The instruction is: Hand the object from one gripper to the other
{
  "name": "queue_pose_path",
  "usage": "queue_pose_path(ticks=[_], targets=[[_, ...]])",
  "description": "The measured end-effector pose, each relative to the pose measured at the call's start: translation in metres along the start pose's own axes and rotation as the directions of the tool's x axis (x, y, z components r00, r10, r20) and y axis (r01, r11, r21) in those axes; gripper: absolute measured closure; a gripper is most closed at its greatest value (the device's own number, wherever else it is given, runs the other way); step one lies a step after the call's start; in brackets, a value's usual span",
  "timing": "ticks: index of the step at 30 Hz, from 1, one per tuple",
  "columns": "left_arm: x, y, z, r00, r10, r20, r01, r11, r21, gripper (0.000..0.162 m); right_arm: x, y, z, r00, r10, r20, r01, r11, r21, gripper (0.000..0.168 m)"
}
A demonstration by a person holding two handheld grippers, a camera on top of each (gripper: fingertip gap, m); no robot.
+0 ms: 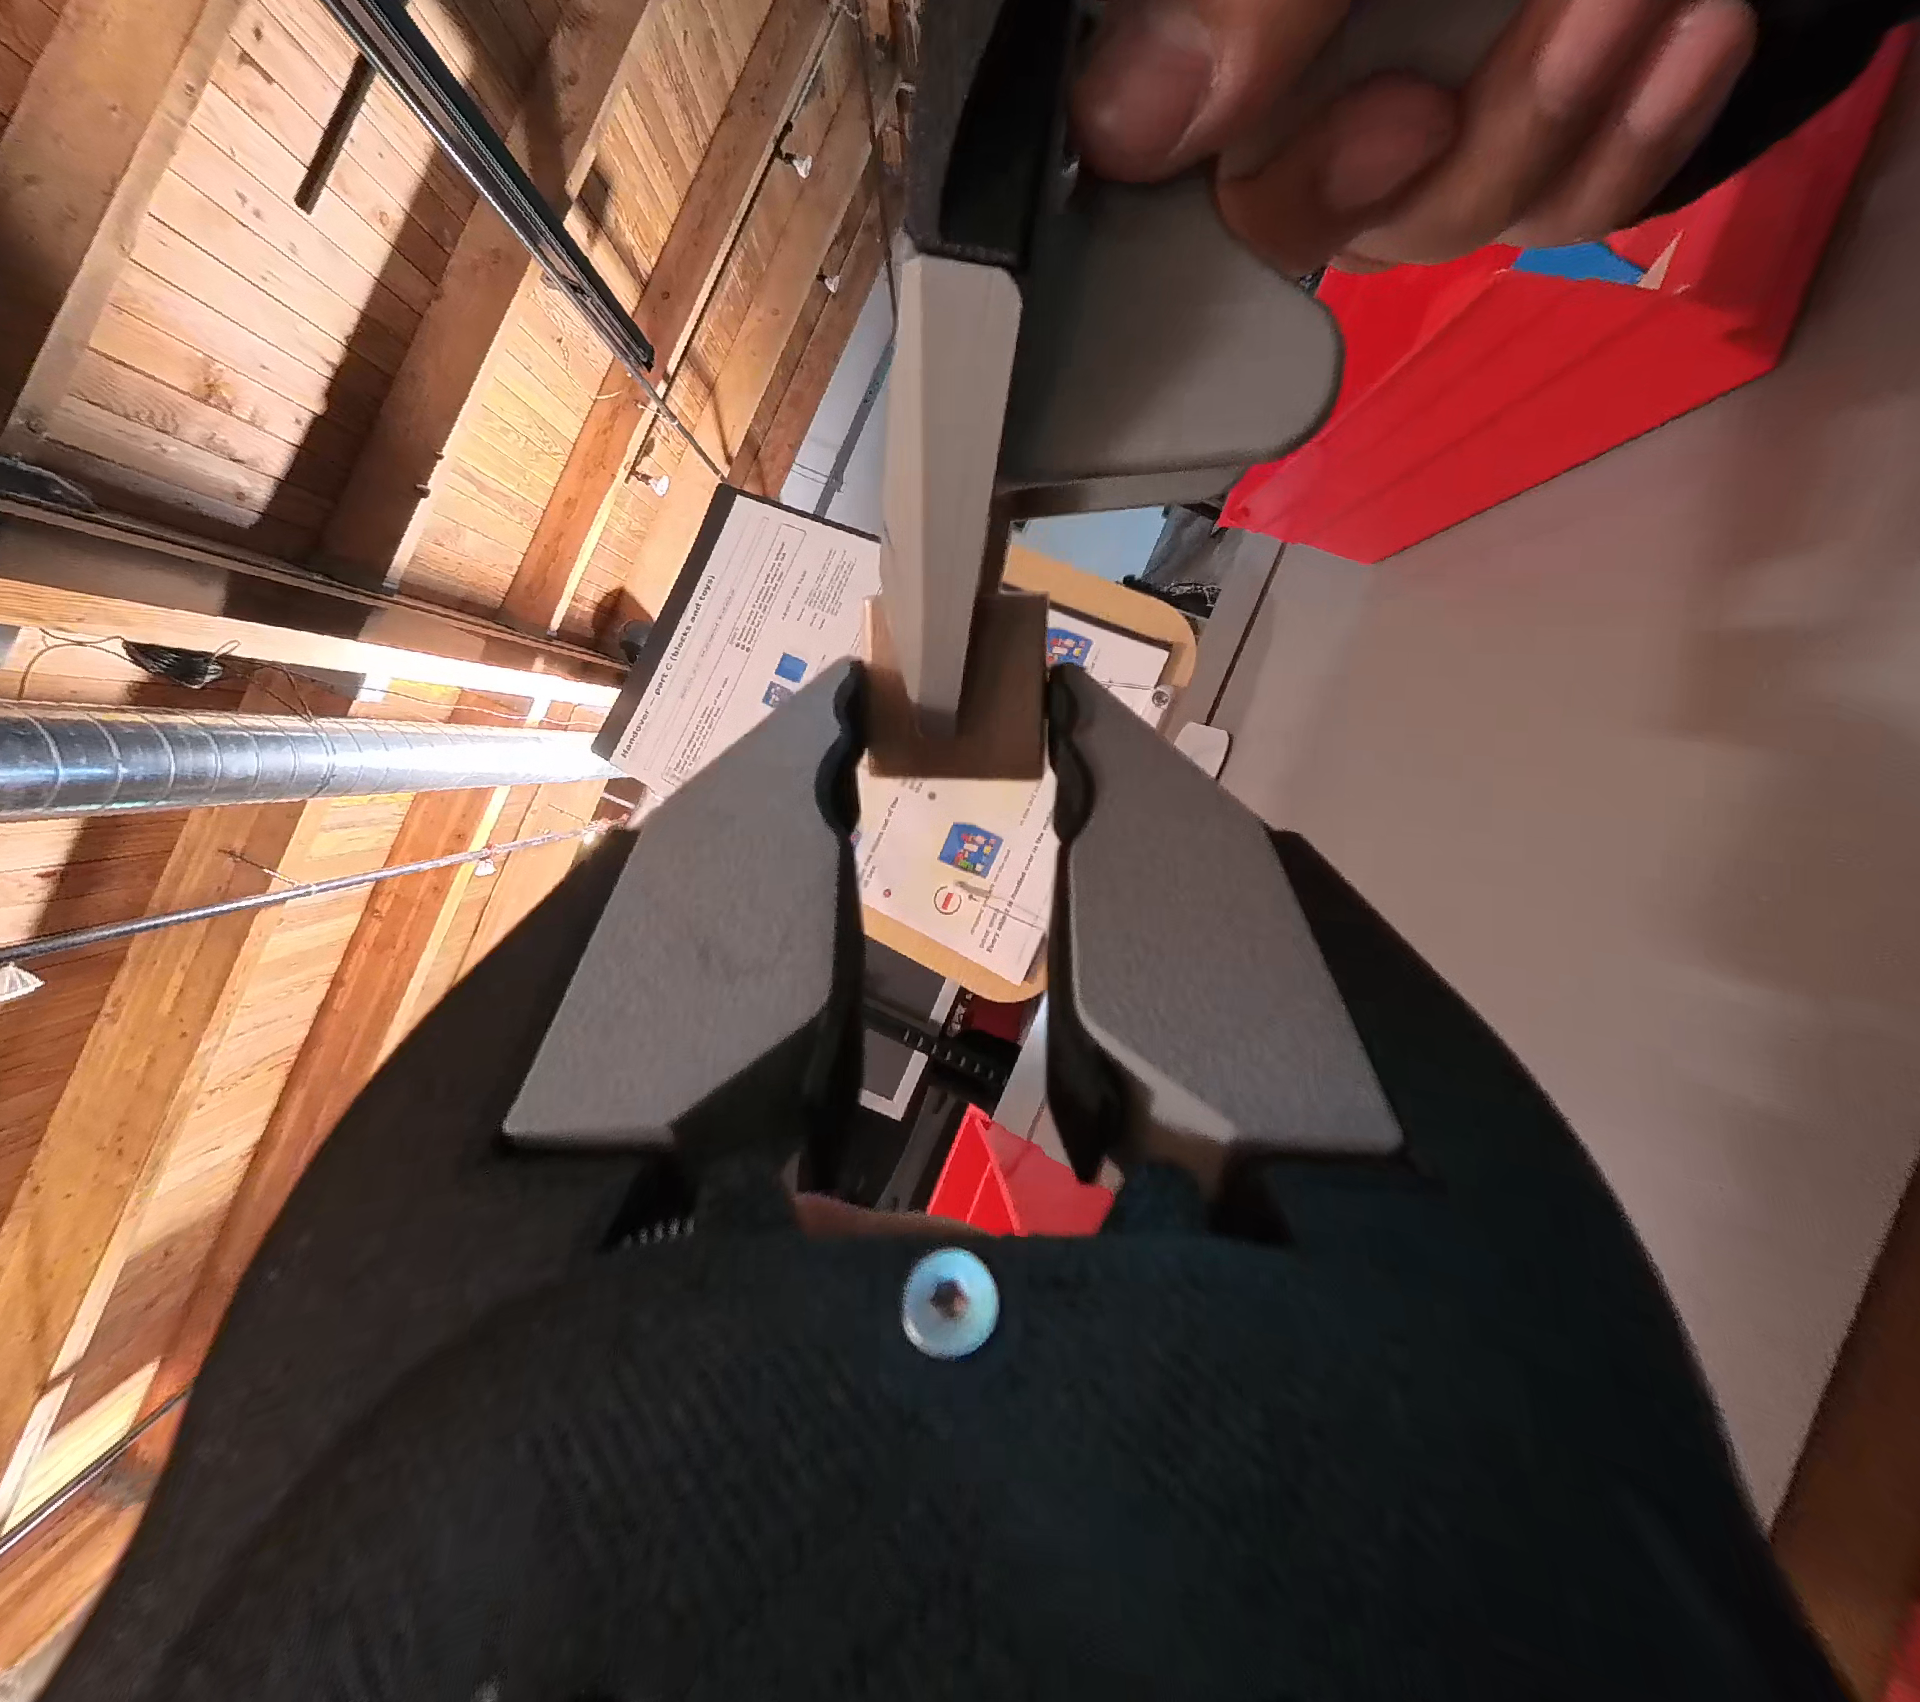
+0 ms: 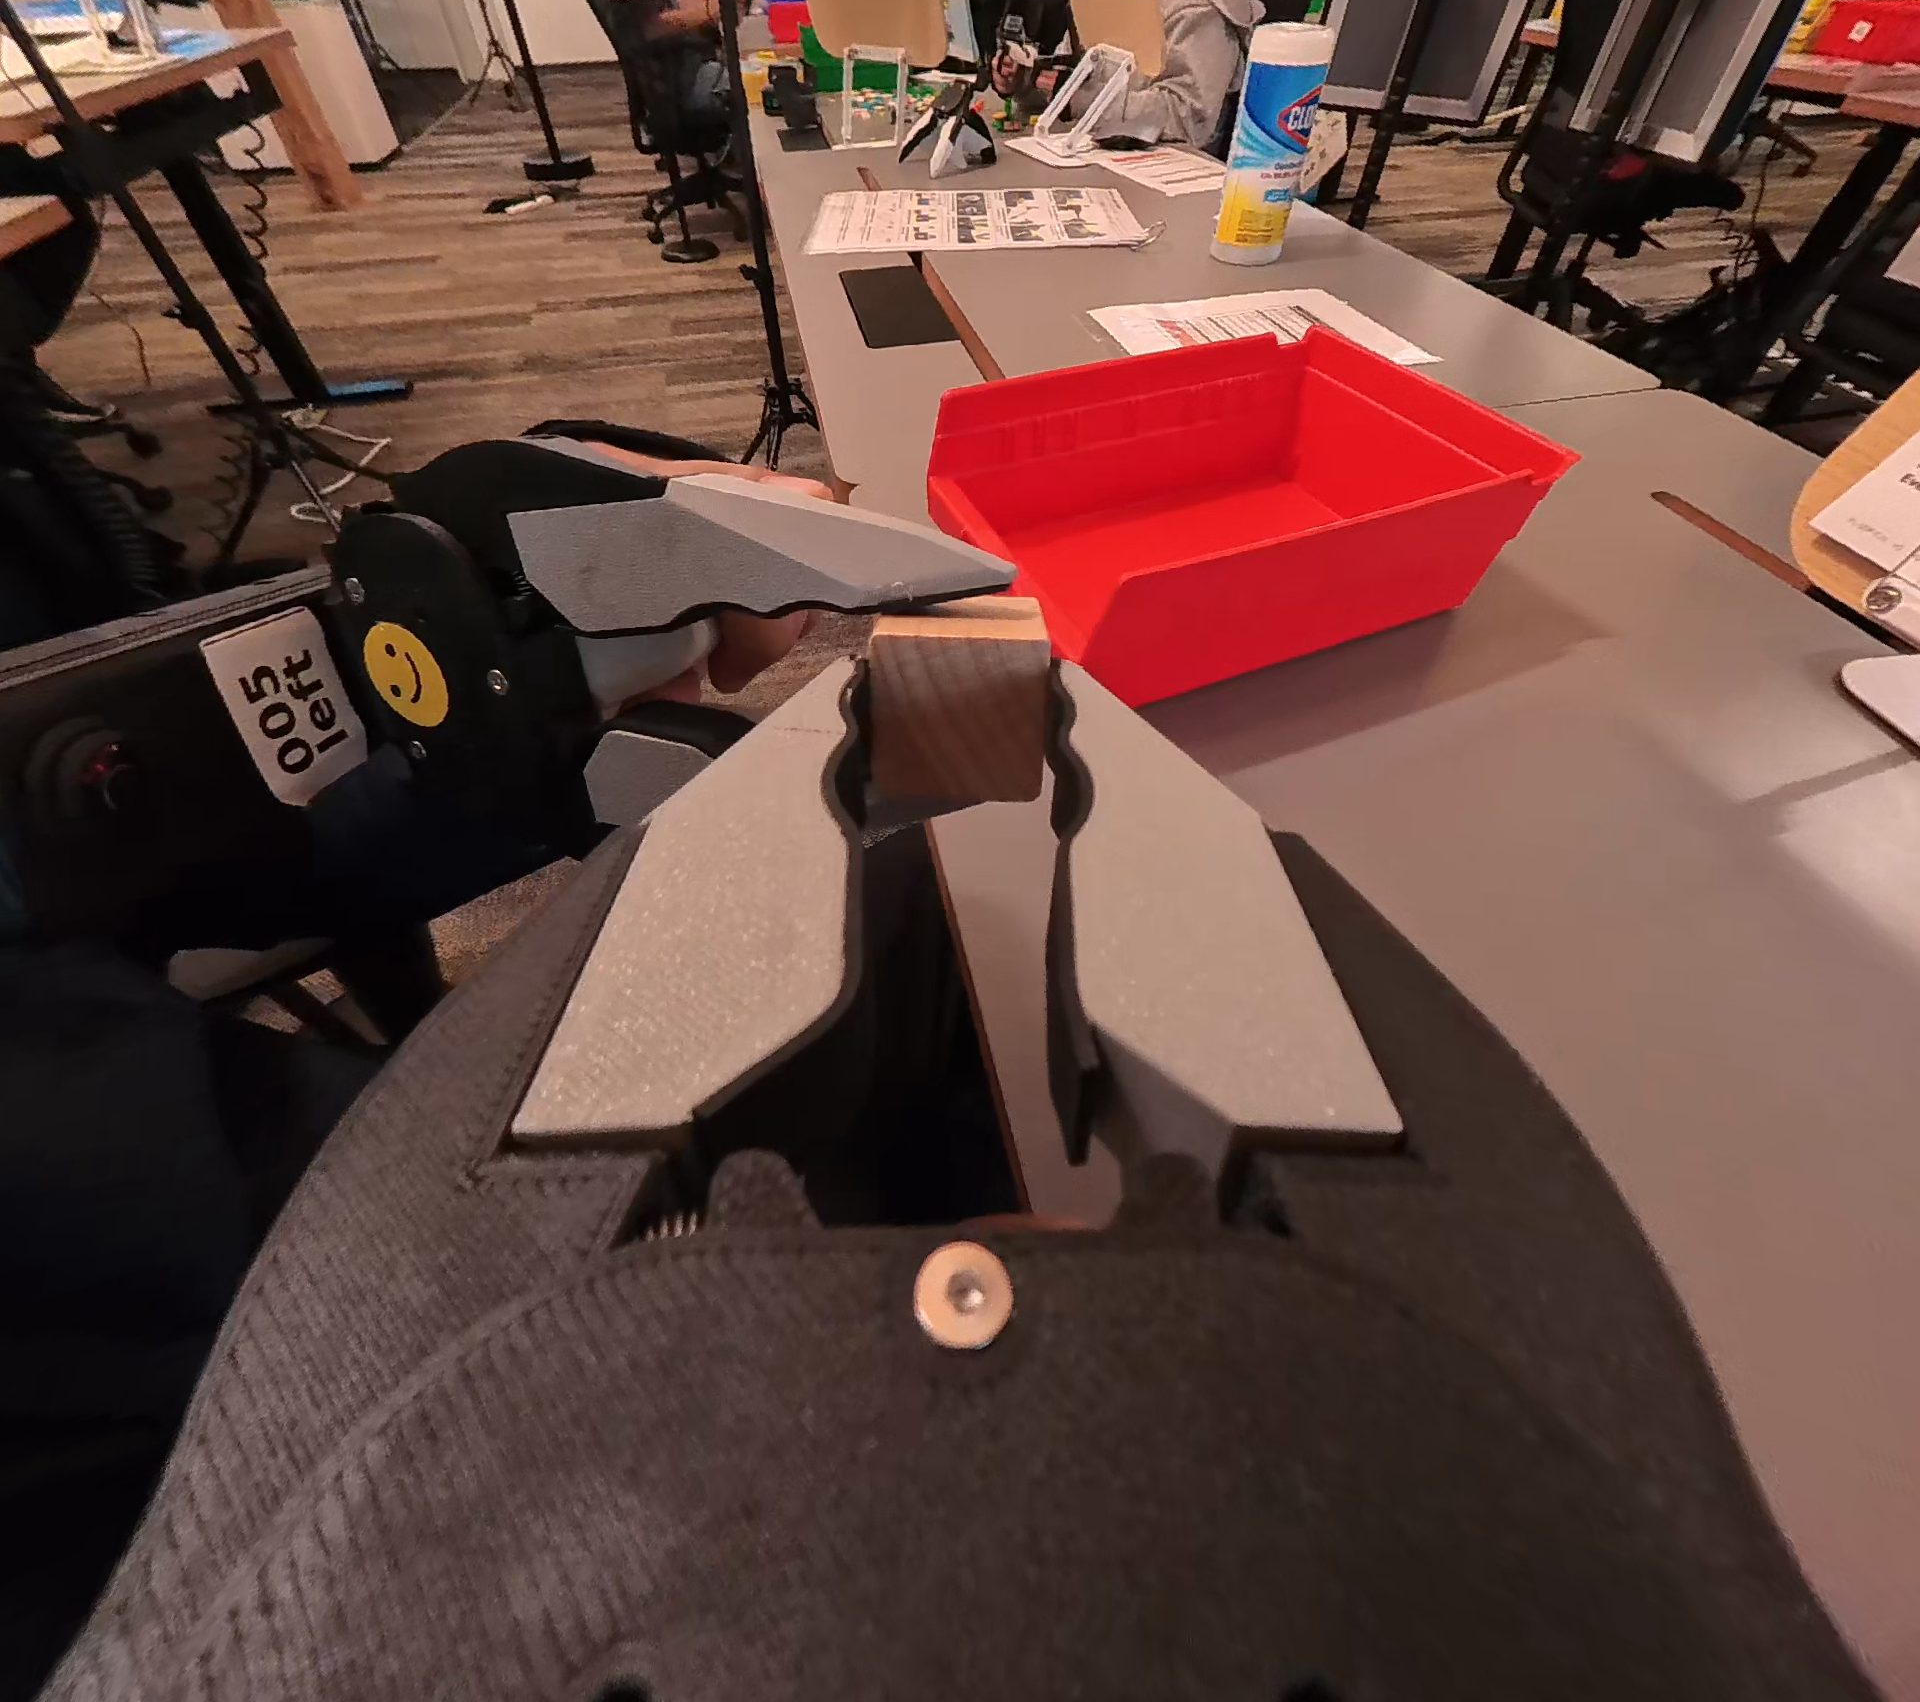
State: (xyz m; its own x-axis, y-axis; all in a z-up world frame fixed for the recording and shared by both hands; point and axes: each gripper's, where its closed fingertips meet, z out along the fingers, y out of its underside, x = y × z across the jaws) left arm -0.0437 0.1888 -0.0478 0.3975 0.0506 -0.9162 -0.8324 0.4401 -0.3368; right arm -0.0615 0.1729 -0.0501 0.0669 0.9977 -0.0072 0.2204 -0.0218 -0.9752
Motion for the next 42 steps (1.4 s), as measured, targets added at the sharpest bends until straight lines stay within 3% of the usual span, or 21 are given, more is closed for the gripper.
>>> queue_pose_path(ticks=[11, 12, 13, 16, 21, 27, 33, 42], targets=[[-0.001, 0.003, 0.000, 1.000, 0.013, 0.017, -0.013, 1.000, -0.003, 0.132, 0.014, -0.004, -0.011, 0.999, 0.017, -0.032, -0.016, 1.000, 0.025, 0.138], [-0.002, 0.002, 0.000, 1.000, 0.006, 0.019, -0.006, 1.000, 0.003, 0.134, 0.017, -0.006, -0.014, 0.999, 0.020, -0.039, -0.019, 0.999, 0.034, 0.138], [-0.004, 0.002, -0.001, 1.000, -0.001, 0.025, 0.001, 1.000, 0.007, 0.147, 0.021, -0.007, -0.018, 0.998, 0.022, -0.054, -0.020, 0.999, 0.041, 0.137], [-0.012, -0.001, -0.005, 0.998, -0.008, 0.057, 0.006, 0.999, 0.034, 0.162, 0.048, -0.008, -0.032, 0.985, 0.005, -0.172, 0.003, 0.999, 0.044, 0.138], [-0.022, 0.008, -0.007, 0.997, -0.036, 0.066, 0.037, 0.999, -0.003, 0.162, 0.134, 0.000, -0.094, 0.869, -0.001, -0.495, 0.010, 1.000, 0.016, 0.137], [-0.025, 0.006, -0.009, 0.996, -0.056, 0.070, 0.055, 0.998, 0.019, 0.162, 0.223, 0.060, -0.178, 0.704, 0.098, -0.703, -0.190, 0.980, -0.054, 0.138], [-0.016, 0.009, -0.003, 0.998, -0.034, 0.053, 0.034, 0.999, 0.000, 0.162, 0.266, 0.121, -0.211, 0.611, 0.151, -0.778, -0.371, 0.922, -0.112, 0.137], [-0.014, 0.016, -0.003, 0.997, -0.067, 0.029, 0.067, 0.998, -0.019, 0.162, 0.255, 0.182, -0.217, 0.675, 0.090, -0.732, -0.498, 0.788, -0.362, 0.137]])
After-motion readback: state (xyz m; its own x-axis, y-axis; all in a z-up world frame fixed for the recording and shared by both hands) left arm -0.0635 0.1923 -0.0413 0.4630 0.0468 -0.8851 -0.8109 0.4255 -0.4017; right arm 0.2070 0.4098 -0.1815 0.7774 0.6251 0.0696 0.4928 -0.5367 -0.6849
